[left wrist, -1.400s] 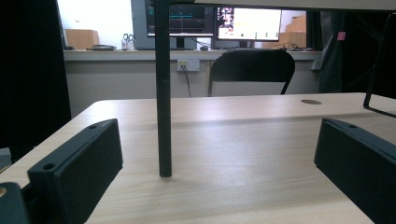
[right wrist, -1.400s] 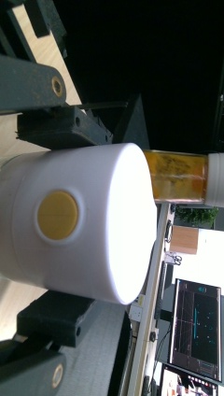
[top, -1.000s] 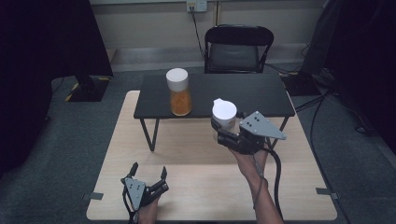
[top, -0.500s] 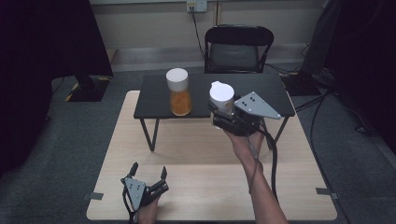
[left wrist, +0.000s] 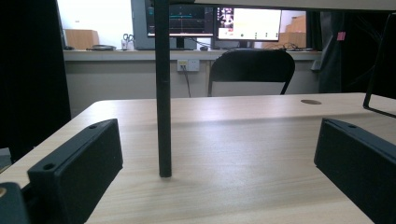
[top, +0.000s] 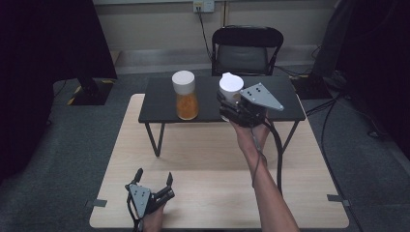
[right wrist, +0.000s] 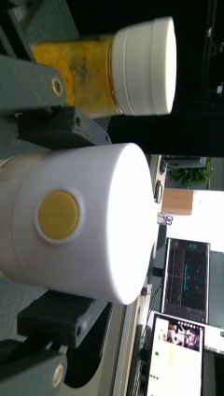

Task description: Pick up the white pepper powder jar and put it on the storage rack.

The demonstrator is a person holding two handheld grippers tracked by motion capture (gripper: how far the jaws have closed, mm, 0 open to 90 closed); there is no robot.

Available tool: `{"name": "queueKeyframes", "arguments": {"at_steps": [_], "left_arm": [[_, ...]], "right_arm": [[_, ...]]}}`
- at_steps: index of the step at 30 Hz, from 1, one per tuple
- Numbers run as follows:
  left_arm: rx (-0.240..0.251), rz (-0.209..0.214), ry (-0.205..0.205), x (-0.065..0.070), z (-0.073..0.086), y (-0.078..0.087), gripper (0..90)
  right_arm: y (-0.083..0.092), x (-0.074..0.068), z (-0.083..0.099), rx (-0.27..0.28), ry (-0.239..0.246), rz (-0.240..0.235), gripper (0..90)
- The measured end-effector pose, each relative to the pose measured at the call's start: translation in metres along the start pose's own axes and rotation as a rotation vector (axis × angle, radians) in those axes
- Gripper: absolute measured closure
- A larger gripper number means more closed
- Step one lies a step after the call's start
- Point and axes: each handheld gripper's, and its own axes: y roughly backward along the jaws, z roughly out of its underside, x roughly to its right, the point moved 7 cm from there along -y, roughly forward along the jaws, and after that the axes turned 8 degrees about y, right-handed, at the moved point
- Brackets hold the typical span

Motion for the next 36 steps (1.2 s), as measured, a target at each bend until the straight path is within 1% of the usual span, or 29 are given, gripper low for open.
{"name": "queueKeyframes", "arguments": {"at_steps": [2, 6, 8, 13, 19, 28, 33, 34, 36], "left_arm": [[0.000, 0.000, 0.000, 0.000, 0.000, 0.000, 0.4], [0.000, 0.000, 0.000, 0.000, 0.000, 0.000, 0.4], [0.000, 0.000, 0.000, 0.000, 0.000, 0.000, 0.4], [0.000, 0.000, 0.000, 0.000, 0.000, 0.000, 0.4], [0.000, 0.000, 0.000, 0.000, 0.000, 0.000, 0.4], [0.000, 0.000, 0.000, 0.000, 0.000, 0.000, 0.4], [0.000, 0.000, 0.000, 0.000, 0.000, 0.000, 0.4], [0.000, 0.000, 0.000, 0.000, 0.000, 0.000, 0.4], [0.000, 0.000, 0.000, 0.000, 0.000, 0.000, 0.4]], "right_arm": [[-0.003, 0.001, 0.000, -0.001, -0.005, 0.003, 30.1], [-0.010, -0.001, -0.001, -0.020, 0.001, 0.012, 30.1], [-0.013, -0.001, 0.001, -0.025, -0.008, 0.015, 30.0], [-0.019, 0.000, 0.005, -0.015, -0.029, 0.013, 30.0], [-0.018, 0.003, 0.006, -0.014, -0.059, 0.013, 30.0], [-0.018, 0.003, 0.006, -0.016, -0.063, 0.013, 29.8], [-0.019, 0.003, 0.008, -0.006, -0.068, 0.015, 29.5], [-0.019, 0.003, 0.009, -0.002, -0.068, 0.014, 29.0], [-0.020, 0.003, 0.011, 0.017, -0.069, 0.021, 20.1]]}}
